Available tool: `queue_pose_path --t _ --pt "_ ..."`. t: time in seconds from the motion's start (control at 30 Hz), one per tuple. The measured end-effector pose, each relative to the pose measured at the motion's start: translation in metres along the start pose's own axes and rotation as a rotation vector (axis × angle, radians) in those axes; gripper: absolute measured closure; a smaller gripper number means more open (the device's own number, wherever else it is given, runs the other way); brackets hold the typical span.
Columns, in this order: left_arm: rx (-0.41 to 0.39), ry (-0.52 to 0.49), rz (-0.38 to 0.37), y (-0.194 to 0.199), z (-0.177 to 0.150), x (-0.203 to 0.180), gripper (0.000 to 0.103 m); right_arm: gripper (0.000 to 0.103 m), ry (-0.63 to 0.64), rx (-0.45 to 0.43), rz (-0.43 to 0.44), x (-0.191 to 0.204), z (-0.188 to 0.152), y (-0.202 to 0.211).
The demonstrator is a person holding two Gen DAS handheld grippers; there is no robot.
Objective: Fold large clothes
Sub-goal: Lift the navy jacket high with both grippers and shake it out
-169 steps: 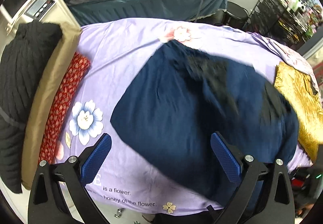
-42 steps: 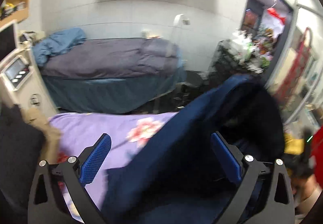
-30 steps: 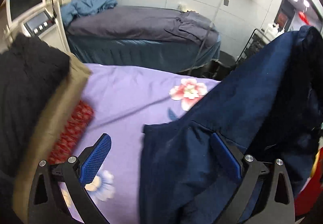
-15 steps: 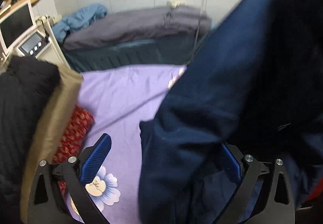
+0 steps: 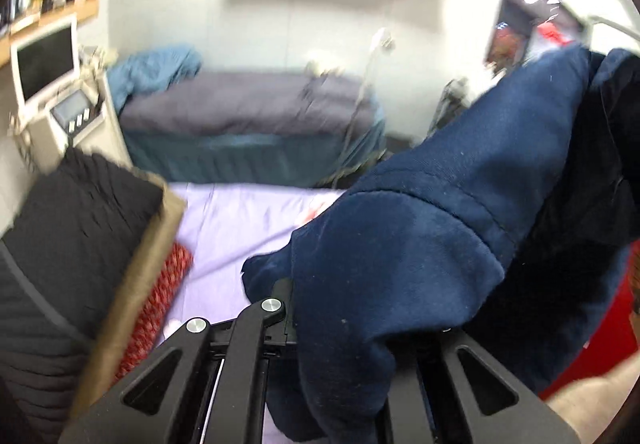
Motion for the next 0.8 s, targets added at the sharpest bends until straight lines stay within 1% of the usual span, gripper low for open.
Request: queue_pose_path --t 0.07,0.1,0.13,0.2,0.23,0.33,0.37,0.43,0.5,0.57,0.6,0.63,0.67,0.7,0.73,0.77,0.8 --pt "-0.091 -0.018 -0.048 0.052 0.004 -0.008 0.096 0.094 0.086 -0.024 0.047 0.019 0.012 0.032" --pt "-0.129 -0.025 -0.06 0.073 0.006 -0.012 0.096 0.094 0.11 -0.025 0.07 0.026 0.015 0.042" --pt "-0.153 -0.03 -0.067 0.088 0.006 -0.013 0.096 0.094 0.149 -0.032 0.105 0.037 0.019 0.057" --pt "-0.219 -0.036 -0.098 0.123 0.008 -0.02 0.096 0.094 0.216 -0.04 0.214 0.06 0.026 0.086" --pt "-0.253 -0.042 -0.121 0.138 0.01 -0.024 0.096 0.094 0.244 -0.052 0.231 0.067 0.028 0.094" --pt "-0.325 -0.085 -0.162 0.165 0.02 -0.035 0.096 0.094 0.284 -0.091 0.322 0.086 0.041 0.117" --pt "-0.346 -0.096 -0.167 0.172 0.024 -0.036 0.096 0.094 0.288 -0.105 0.368 0.09 0.045 0.122" --pt "-0.402 -0.105 -0.185 0.184 0.035 -0.037 0.096 0.094 0.275 -0.135 0.417 0.092 0.054 0.123" --pt "-0.437 -0.078 -0.211 0.19 0.045 -0.03 0.096 0.094 0.24 -0.164 0.446 0.087 0.066 0.119" --pt "-0.47 -0.029 -0.243 0.184 0.063 -0.019 0.096 0.094 0.155 -0.171 0.467 0.073 0.081 0.105" --pt "-0.473 -0.015 -0.227 0.174 0.074 -0.013 0.096 0.094 0.117 -0.177 0.464 0.065 0.088 0.096" --pt "-0.456 -0.003 -0.216 0.159 0.084 -0.009 0.096 0.094 0.071 -0.162 0.448 0.054 0.094 0.082" --pt "-0.435 0.006 -0.196 0.148 0.09 -0.006 0.096 0.094 0.031 -0.13 0.404 0.042 0.098 0.065" --pt "-0.389 0.031 -0.158 0.122 0.1 0.001 0.096 0.094 0.014 -0.103 0.341 0.033 0.101 0.047" --pt "-0.332 0.082 -0.135 0.092 0.106 0.009 0.096 0.093 -0.012 -0.067 0.277 0.023 0.102 0.025" --pt "-0.281 0.103 -0.1 0.064 0.11 0.015 0.097 0.093 -0.041 -0.026 0.205 0.01 0.102 0.0" --pt "-0.216 0.118 -0.058 0.03 0.112 0.02 0.097 0.093 -0.053 0.017 0.093 -0.004 0.098 -0.028"
Point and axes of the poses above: each gripper's, at about its wrist camera, not at the fingertips, and y roughly against the way its jaws point, x to its left, z to its top, the point moved 3 cm from there along -y, roughly the way its jaws point, and after that the axes turned 4 degrees about -z, right-handed, at the moved point
